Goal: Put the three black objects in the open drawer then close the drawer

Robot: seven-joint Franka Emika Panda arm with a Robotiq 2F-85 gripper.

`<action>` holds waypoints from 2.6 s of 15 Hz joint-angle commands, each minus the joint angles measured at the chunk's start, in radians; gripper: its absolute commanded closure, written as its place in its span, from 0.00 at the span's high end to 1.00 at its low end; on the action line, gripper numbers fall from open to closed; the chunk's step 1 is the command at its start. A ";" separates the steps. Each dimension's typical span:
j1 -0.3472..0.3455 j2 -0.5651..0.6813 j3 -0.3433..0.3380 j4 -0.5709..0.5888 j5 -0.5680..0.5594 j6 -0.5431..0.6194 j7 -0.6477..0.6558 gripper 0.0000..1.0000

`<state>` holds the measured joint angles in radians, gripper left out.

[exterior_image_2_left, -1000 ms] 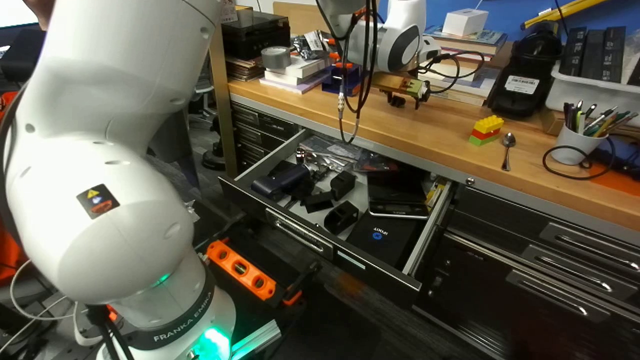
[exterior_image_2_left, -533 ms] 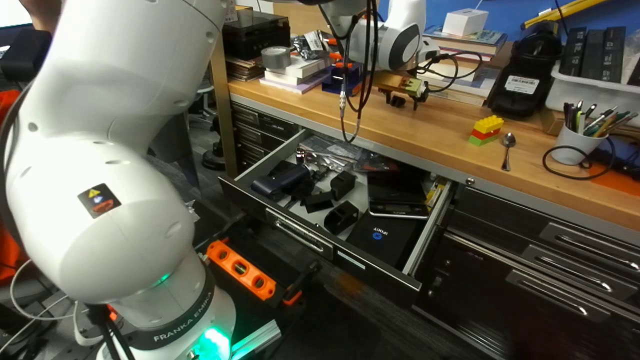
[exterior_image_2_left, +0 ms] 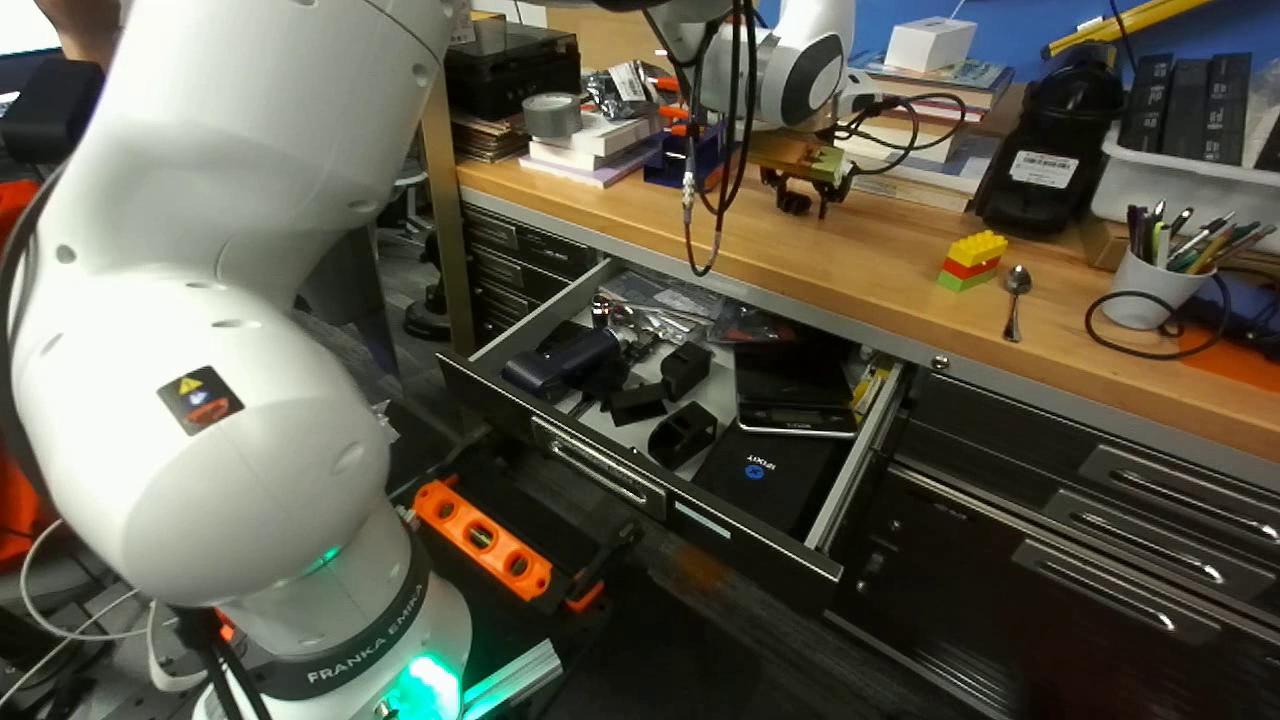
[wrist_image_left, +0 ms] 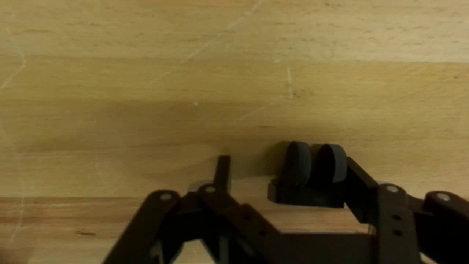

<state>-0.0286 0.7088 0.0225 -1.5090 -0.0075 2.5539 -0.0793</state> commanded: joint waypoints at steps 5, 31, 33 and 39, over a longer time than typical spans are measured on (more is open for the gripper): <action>0.027 0.015 -0.019 0.063 -0.013 -0.080 0.041 0.26; 0.046 -0.741 -0.100 -1.066 -0.143 -0.083 0.449 0.26; 0.017 -0.749 -0.103 -1.142 -0.106 -0.045 0.432 0.26; 0.012 -0.686 -0.054 -1.231 0.325 0.071 0.024 0.26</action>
<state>-0.0265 0.0238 -0.0746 -2.7151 0.1234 2.5843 0.1394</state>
